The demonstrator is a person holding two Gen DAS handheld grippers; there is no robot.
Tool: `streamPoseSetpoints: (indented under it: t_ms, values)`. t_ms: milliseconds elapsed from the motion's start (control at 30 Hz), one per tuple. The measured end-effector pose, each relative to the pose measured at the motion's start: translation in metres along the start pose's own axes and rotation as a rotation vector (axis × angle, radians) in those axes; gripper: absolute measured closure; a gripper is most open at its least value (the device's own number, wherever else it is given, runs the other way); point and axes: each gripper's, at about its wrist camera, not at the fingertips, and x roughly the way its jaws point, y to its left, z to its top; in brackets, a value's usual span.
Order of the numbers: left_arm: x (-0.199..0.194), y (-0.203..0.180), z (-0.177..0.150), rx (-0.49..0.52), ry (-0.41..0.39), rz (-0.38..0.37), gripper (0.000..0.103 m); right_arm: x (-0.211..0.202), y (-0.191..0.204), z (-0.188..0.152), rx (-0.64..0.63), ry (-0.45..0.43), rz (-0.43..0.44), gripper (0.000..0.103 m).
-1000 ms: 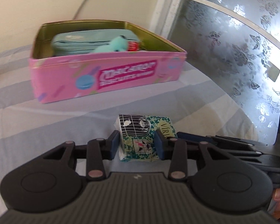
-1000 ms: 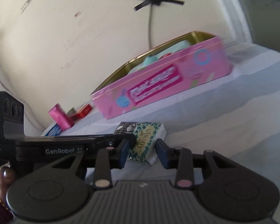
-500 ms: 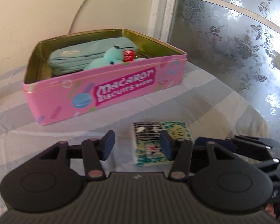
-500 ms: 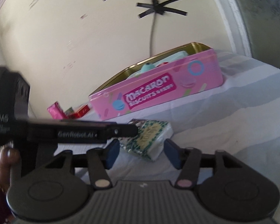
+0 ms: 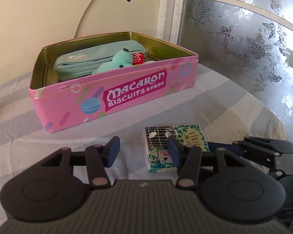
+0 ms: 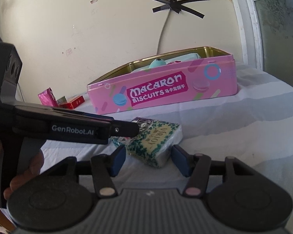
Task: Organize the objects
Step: 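Carry the tissue pack in both grippers over the pink tin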
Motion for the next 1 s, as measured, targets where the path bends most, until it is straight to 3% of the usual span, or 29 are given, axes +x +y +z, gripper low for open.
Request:
streamPoseSetpoints:
  t_ms: [167, 300, 467, 567, 600, 700, 767, 867, 933, 1000]
  values:
    - [0.001, 0.001, -0.001, -0.014, -0.002, -0.020, 0.049, 0.001, 0.005, -0.001, -0.036, -0.013, -0.041, 0.057]
    - [0.001, -0.002, -0.002, -0.019, -0.004, -0.081, 0.066, 0.000, 0.005, -0.001, -0.028, -0.024, -0.040, 0.059]
    - [-0.001, -0.012, -0.003, 0.010, -0.002, -0.066, 0.066, -0.001, 0.004, -0.002, -0.022, -0.035, -0.037, 0.061]
    - [-0.003, -0.002, -0.001, -0.031, 0.025, -0.091, 0.066, -0.001, 0.001, -0.002, -0.014, -0.033, -0.030, 0.061]
    - [-0.004, 0.004, 0.000, -0.055, 0.034, -0.099, 0.063, -0.001, 0.002, -0.002, -0.018, -0.033, -0.030, 0.061]
    - [-0.005, 0.022, -0.001, -0.143, 0.049, -0.092, 0.039, -0.001, 0.001, -0.003, -0.023, -0.033, -0.027, 0.060]
    - [-0.003, 0.030, 0.000, -0.176, 0.053, -0.082, 0.038, -0.001, 0.000, -0.003, -0.014, -0.035, -0.022, 0.060]
    - [0.004, 0.030, 0.000, -0.197, 0.081, -0.131, 0.046, 0.000, 0.000, -0.004, -0.012, -0.038, -0.021, 0.060]
    - [0.006, 0.023, 0.000, -0.180, 0.079, -0.178, 0.062, 0.000, 0.003, -0.004, -0.026, -0.039, -0.028, 0.061]
    - [0.008, 0.014, 0.002, -0.159, 0.074, -0.193, 0.063, -0.002, 0.004, -0.004, -0.037, -0.042, -0.036, 0.063]
